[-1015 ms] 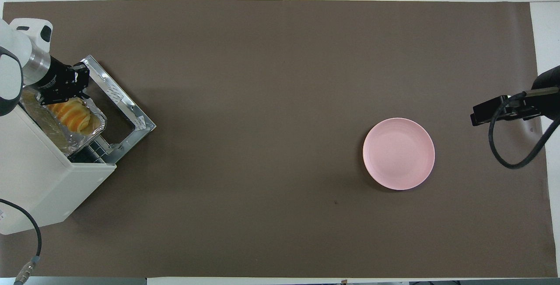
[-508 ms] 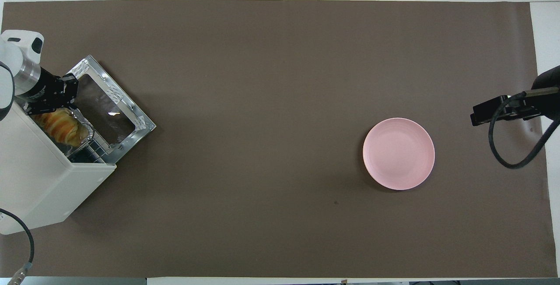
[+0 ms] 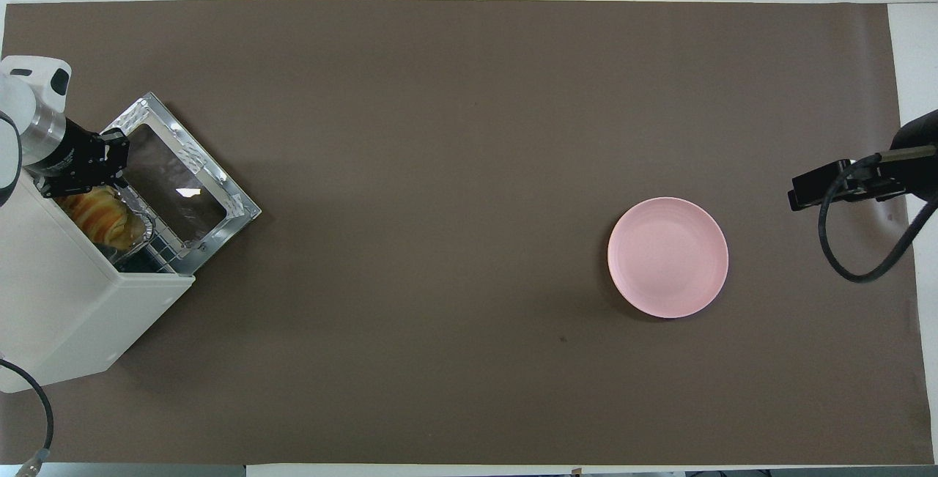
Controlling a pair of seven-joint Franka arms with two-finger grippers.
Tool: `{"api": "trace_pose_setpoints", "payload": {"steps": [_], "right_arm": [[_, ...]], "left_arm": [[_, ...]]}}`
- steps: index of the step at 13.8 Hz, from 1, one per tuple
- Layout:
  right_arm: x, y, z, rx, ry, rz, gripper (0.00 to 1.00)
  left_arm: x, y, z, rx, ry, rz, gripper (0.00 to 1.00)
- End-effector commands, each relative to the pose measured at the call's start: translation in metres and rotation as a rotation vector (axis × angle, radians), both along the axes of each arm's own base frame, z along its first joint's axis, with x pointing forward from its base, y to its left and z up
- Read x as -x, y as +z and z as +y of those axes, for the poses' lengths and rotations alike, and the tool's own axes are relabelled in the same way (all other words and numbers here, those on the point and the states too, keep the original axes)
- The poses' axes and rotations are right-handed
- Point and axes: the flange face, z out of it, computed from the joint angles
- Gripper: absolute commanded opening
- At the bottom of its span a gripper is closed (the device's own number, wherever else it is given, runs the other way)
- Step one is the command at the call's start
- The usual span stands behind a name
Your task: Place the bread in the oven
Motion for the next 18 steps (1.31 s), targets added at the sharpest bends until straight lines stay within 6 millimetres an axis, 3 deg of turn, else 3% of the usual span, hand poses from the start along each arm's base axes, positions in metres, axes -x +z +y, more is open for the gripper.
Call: {"api": "trace_pose_setpoints", "payload": {"steps": [1, 3, 4, 9, 11, 14, 18], "right_arm": [[0.006, 0.002, -0.001, -0.01, 0.005, 0.002, 1.0], [0.006, 0.002, -0.001, -0.01, 0.005, 0.002, 1.0], [0.006, 0.001, -0.001, -0.01, 0.005, 0.004, 1.0], [0.006, 0.002, -0.001, -0.01, 0.005, 0.004, 1.0], [0.006, 0.002, -0.001, -0.01, 0.005, 0.002, 1.0], [0.006, 0.001, -0.001, -0.01, 0.005, 0.004, 1.0], [0.006, 0.002, -0.001, -0.01, 0.005, 0.002, 1.0]], "left_arm": [[0.021, -0.004, 0.008, -0.02, -0.005, 0.037, 0.19], [0.022, -0.008, 0.004, -0.022, -0.021, 0.04, 0.59], [0.022, -0.008, 0.004, -0.022, -0.022, 0.04, 1.0], [0.005, 0.004, -0.002, -0.044, -0.077, -0.043, 1.0], [-0.01, 0.02, -0.019, -0.066, -0.134, -0.104, 1.0], [-0.025, 0.046, -0.023, -0.101, -0.257, -0.156, 1.0], [-0.026, 0.099, -0.037, -0.083, -0.316, -0.195, 1.0]]}}
